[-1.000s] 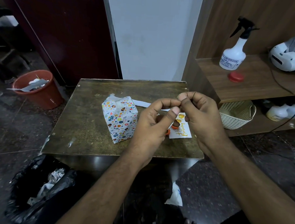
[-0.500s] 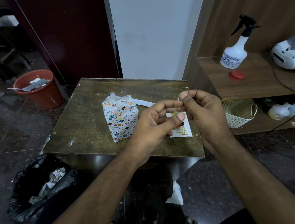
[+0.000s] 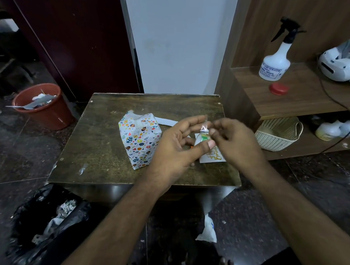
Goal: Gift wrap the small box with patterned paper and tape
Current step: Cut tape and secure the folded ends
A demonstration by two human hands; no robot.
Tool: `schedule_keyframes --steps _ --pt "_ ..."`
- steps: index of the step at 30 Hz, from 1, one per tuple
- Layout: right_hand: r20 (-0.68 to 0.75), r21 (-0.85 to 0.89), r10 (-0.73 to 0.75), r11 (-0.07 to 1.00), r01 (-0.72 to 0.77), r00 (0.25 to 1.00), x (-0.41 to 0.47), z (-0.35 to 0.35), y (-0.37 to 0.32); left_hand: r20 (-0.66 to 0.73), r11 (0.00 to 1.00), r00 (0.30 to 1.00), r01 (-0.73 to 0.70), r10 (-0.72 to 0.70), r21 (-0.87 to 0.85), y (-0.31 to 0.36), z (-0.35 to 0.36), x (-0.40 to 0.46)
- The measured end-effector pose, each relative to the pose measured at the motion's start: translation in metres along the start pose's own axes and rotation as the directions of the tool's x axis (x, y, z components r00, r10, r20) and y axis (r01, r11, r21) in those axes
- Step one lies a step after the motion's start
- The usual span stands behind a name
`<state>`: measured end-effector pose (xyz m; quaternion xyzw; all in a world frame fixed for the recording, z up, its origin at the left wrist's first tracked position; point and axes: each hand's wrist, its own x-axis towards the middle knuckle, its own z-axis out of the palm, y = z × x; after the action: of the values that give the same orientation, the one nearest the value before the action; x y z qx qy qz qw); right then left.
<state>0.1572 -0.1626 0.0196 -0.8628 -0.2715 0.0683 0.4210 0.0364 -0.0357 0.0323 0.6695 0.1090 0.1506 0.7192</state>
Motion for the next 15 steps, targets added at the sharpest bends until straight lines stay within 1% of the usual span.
schedule_keyframes --steps 1,2,4,6,12,15 --pt "0.061 -0.136 -0.013 0.99 0.021 0.998 -0.001 0.002 0.0 -0.005 1.0 1.0 0.002 -0.002 0.024 0.0 -0.001 0.0" --pt "0.114 -0.226 -0.024 0.973 0.049 0.993 -0.001 0.004 0.0 -0.005 0.999 1.0 0.004 -0.004 0.042 -0.001 -0.002 0.001" --pt "0.184 -0.34 -0.037 0.935 0.099 0.982 -0.002 0.01 -0.003 -0.002 0.997 1.0 0.009 -0.009 0.073 -0.003 -0.002 0.001" --pt "0.209 -0.423 -0.031 0.898 0.118 0.978 -0.003 0.014 -0.009 -0.003 0.996 1.0 0.014 -0.014 0.091 -0.004 -0.003 0.001" --pt "0.246 -0.482 0.008 0.868 0.116 0.969 -0.008 0.023 -0.022 -0.012 0.993 1.0 0.027 -0.025 0.111 -0.004 -0.007 0.0" --pt "0.214 -0.531 0.006 0.84 0.112 0.977 -0.008 0.03 -0.023 -0.016 0.99 1.0 0.029 -0.027 0.141 -0.007 -0.008 0.0"
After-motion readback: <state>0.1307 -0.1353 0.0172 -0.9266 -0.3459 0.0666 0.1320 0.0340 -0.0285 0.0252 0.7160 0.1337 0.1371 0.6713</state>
